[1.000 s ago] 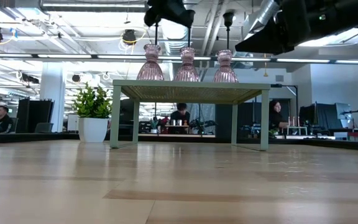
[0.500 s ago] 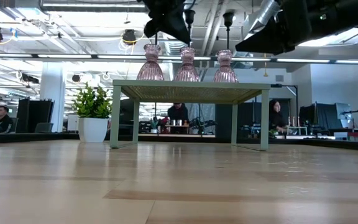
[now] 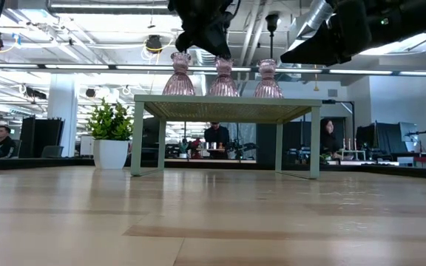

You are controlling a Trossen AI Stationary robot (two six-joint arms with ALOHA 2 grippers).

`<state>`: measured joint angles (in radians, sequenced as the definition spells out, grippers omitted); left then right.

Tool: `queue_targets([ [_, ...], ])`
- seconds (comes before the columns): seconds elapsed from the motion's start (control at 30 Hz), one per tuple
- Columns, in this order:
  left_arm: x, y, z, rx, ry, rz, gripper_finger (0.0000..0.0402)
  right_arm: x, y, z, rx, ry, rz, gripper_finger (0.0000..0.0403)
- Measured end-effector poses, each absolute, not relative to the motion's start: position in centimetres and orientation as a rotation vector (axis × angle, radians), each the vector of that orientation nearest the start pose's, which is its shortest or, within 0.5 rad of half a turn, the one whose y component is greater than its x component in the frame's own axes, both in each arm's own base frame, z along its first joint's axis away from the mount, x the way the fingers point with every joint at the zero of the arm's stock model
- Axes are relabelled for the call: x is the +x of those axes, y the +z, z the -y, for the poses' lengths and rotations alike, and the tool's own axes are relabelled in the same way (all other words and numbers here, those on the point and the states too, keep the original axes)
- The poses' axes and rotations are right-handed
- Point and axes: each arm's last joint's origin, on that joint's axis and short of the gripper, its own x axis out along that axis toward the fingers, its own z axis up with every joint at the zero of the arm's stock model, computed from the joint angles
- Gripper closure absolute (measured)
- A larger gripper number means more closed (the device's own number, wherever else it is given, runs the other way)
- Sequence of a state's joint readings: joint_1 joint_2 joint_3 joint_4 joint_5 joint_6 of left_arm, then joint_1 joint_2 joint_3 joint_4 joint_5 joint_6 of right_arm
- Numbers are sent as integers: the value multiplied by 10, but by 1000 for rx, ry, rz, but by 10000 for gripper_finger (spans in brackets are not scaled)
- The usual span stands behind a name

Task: Pick & Place candle stick holders
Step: Adjust the middle pink glass candle holder on the shelf

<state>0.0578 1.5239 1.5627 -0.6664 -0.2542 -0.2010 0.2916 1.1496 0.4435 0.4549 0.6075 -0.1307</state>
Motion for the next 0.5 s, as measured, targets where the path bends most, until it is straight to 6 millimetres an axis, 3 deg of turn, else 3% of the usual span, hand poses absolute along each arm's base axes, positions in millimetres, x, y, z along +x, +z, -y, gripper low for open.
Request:
queue_targets([
  [0.5,329,384,-26,-127,356,-548,396,221,208,-49,-240,-299,-250,403],
])
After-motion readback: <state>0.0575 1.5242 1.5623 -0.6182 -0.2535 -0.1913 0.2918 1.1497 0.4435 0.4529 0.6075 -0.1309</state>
